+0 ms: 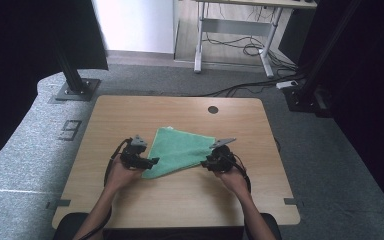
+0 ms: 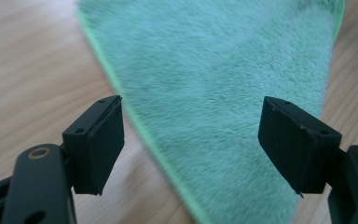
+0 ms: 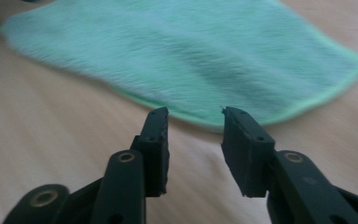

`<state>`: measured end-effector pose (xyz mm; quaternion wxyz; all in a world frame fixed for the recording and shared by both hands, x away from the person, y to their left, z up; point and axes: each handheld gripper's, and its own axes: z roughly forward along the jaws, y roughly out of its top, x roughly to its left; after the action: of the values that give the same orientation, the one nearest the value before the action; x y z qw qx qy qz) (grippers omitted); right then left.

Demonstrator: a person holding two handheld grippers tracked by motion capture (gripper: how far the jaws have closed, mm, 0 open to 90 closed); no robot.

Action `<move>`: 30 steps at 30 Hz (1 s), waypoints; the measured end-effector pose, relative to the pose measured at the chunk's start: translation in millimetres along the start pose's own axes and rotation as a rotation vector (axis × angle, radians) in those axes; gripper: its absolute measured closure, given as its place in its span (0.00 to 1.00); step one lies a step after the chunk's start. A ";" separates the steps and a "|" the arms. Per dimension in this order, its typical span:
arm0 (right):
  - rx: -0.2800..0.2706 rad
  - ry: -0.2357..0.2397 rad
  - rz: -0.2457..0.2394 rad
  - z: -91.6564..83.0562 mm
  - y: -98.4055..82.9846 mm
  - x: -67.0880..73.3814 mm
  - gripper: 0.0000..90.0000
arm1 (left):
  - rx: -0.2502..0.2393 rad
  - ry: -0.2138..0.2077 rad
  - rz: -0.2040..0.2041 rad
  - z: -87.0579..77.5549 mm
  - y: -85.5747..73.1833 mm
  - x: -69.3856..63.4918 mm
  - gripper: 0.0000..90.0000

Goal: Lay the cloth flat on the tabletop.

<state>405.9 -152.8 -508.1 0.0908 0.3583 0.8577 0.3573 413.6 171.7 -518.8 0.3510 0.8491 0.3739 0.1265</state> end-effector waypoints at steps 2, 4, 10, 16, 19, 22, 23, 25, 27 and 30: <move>-0.006 0.042 -0.017 7.4 1.0 8.8 0.72 | 0.031 0.033 0.029 7.4 -2.0 -2.5 0.25; -0.005 0.078 -0.044 18.6 6.2 19.8 0.73 | 0.049 0.055 0.032 12.8 -4.4 -1.6 0.25; 0.014 0.082 -0.069 35.3 14.3 28.7 0.73 | 0.010 0.059 0.000 11.5 -9.5 0.3 0.28; 0.025 0.065 -0.040 36.8 12.5 22.5 0.82 | 0.000 -0.165 0.090 -6.7 -13.2 -29.2 0.41; 0.017 0.063 -0.036 33.6 13.3 21.6 0.82 | 0.096 -0.083 0.181 2.9 -21.1 -38.6 0.55; 0.011 0.068 -0.038 31.0 14.6 23.1 0.81 | 0.083 -0.112 0.126 2.7 -18.5 -31.0 0.82; 0.008 0.076 -0.046 27.1 15.9 25.4 0.81 | 0.059 -0.132 0.092 0.3 -14.9 -27.3 0.95; 0.004 0.083 -0.050 25.1 16.4 26.3 0.81 | -0.002 -0.149 0.052 -7.7 -5.9 -22.6 0.95; -0.005 0.104 -0.051 21.0 18.2 27.7 0.81 | -0.077 -0.180 -0.006 -22.5 15.2 -13.1 0.95; -0.012 0.113 -0.058 20.6 19.8 29.6 0.81 | -0.082 -0.176 -0.018 -27.1 26.1 -8.8 0.94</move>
<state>403.8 -111.7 -506.7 0.0548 0.3122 0.8692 0.3795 408.8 166.5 -480.7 0.4180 0.8385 0.3438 0.0634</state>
